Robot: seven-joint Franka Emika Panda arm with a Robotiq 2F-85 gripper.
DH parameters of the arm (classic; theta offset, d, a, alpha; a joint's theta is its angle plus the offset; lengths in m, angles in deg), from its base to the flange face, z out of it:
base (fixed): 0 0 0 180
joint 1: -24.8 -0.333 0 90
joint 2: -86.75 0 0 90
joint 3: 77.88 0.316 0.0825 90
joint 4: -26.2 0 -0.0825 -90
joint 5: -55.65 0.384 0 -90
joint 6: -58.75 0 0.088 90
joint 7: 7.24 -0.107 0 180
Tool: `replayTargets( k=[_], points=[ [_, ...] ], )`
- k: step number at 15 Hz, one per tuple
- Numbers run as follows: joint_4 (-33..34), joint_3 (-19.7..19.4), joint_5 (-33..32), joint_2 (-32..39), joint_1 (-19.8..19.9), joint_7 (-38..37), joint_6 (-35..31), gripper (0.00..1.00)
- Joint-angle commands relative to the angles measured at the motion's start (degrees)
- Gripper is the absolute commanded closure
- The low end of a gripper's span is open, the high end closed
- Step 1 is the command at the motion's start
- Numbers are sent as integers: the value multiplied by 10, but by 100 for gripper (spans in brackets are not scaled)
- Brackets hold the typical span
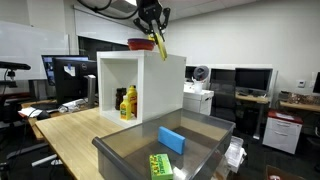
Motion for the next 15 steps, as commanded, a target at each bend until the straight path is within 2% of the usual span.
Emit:
replayTargets(
  k=[1, 15],
  points=[
    [25, 12, -3, -2, -15, -4, 12, 95],
    [110, 40, 8, -8, -53, 14, -4, 95]
  ],
)
